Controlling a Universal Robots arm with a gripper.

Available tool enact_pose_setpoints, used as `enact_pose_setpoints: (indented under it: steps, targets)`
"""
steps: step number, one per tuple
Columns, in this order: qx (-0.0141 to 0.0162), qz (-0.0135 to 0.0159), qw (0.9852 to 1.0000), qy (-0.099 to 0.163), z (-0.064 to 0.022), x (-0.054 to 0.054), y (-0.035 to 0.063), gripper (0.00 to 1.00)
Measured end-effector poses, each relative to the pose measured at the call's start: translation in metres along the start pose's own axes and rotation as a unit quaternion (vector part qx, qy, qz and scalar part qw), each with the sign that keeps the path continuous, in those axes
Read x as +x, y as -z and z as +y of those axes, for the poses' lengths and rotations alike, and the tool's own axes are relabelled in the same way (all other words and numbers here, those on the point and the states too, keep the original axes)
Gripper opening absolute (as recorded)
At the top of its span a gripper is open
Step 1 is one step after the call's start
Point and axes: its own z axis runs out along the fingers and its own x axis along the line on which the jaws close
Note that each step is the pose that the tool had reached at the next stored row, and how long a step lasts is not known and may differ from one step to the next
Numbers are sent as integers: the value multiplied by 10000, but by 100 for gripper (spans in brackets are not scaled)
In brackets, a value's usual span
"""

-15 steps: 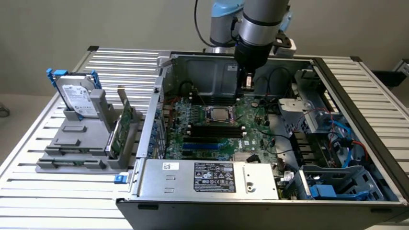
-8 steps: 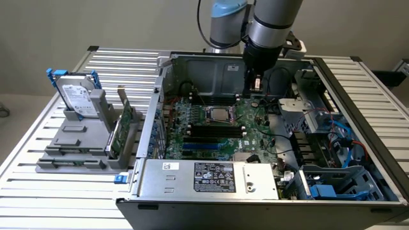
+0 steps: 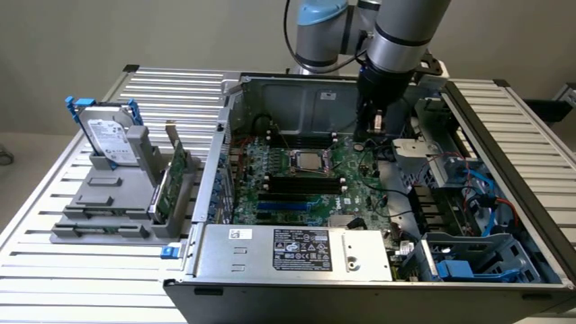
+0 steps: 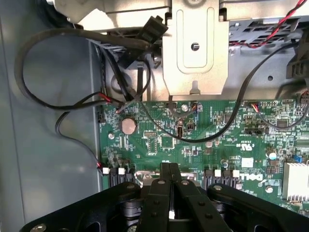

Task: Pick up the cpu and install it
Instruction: 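Close the cpu cover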

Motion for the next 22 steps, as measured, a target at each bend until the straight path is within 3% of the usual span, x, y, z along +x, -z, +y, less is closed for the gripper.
enact_pose_setpoints:
  steps: [6,8,18,20,22]
  targets:
    - [-184,27,9998,26,7,-16,-19,11]
    - [-226,29,9997,33,8,-19,-39,11]
    - [-272,37,9996,51,12,-44,-218,11]
    - [-289,51,9996,59,12,-48,-248,11]
    - [-298,89,9995,67,12,-50,-257,11]
